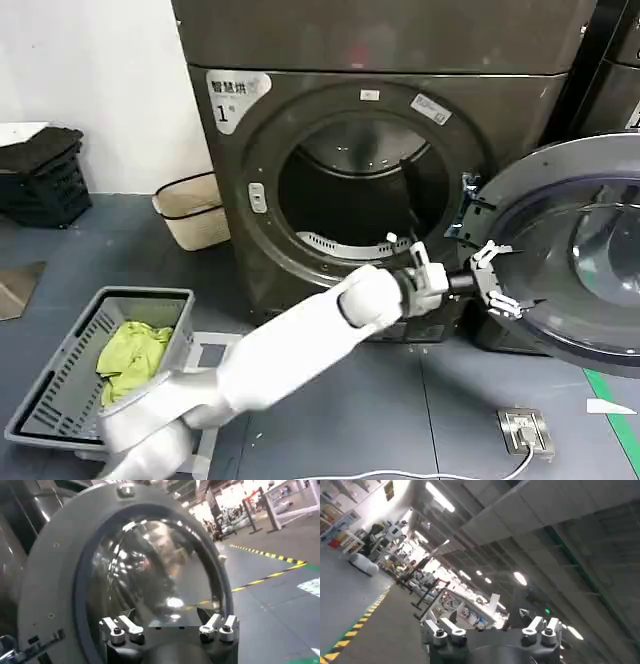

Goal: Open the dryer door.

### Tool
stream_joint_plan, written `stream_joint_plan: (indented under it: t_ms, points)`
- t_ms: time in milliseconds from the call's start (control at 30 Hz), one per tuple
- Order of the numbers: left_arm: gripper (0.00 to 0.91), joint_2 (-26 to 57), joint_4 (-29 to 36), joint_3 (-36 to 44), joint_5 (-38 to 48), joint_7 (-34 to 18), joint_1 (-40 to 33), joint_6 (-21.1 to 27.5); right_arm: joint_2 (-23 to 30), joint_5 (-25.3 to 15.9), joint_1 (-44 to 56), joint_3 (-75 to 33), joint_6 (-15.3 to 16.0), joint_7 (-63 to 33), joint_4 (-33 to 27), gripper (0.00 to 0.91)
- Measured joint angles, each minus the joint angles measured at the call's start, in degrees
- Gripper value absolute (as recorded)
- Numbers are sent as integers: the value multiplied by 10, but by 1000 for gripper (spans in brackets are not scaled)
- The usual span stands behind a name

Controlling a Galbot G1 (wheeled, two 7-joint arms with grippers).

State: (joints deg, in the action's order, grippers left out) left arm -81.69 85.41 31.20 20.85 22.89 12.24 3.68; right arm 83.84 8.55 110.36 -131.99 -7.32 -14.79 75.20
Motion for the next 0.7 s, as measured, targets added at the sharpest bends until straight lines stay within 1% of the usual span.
stream_joint_plan:
  t_ms: [200,400,700]
  points:
    - [907,68,83,-17,3,1,27,13,-7,0,-5,5,7,7,3,907]
    - [907,123,142,-44,1,3,65,35,-12,0,-12,14,17,9,11,907]
    - [907,206,218,-113,1,4,144,66,-24,0,-16,29,18,13,18,907]
